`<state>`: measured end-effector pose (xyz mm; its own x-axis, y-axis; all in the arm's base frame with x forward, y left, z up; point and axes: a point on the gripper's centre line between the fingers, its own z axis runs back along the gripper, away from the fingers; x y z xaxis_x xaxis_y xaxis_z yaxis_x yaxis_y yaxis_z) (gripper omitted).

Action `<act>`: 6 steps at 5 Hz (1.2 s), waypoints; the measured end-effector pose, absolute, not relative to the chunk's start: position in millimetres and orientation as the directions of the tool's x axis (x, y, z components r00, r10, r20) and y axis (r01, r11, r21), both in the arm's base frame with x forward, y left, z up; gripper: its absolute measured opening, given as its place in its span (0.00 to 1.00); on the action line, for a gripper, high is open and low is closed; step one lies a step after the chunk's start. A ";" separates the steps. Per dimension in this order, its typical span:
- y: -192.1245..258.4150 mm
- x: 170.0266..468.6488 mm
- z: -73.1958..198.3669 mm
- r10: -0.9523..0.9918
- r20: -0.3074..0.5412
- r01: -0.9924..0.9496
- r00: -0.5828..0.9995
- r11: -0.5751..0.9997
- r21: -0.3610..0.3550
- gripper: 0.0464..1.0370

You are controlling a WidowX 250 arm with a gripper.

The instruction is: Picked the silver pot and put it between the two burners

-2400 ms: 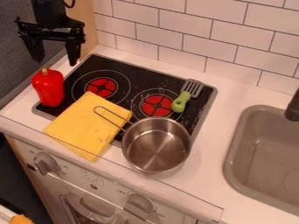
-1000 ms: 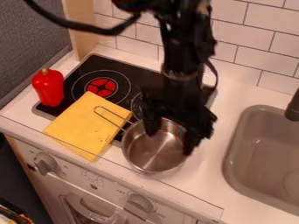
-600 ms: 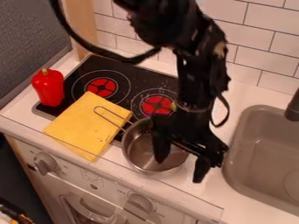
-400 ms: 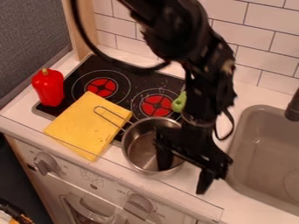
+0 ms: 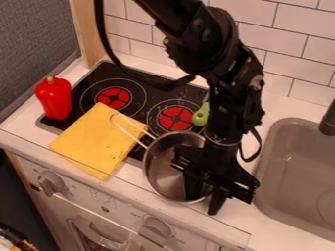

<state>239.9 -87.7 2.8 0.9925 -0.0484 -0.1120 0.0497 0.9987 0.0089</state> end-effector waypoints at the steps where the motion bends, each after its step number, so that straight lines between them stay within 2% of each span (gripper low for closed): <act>1: -88.8 243.5 4.4 -0.051 -0.109 0.052 0.993 0.999 0.009 0.16; 2: -91.0 243.5 5.7 -0.066 -0.112 0.068 0.992 0.997 0.022 0.06; 3: -96.3 238.1 15.8 -0.125 -0.094 0.128 0.988 0.991 0.026 0.04; 4: -114.8 229.3 46.1 -0.251 -0.030 0.251 0.968 0.968 0.005 0.04; 5: -114.4 224.9 79.3 -0.340 0.033 0.339 0.940 0.940 0.023 0.04; 6: -86.7 242.6 102.9 -0.348 0.067 0.346 0.935 0.937 0.040 0.04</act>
<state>242.6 -86.7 102.9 0.9351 -0.3480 0.0668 0.3460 0.9374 0.0396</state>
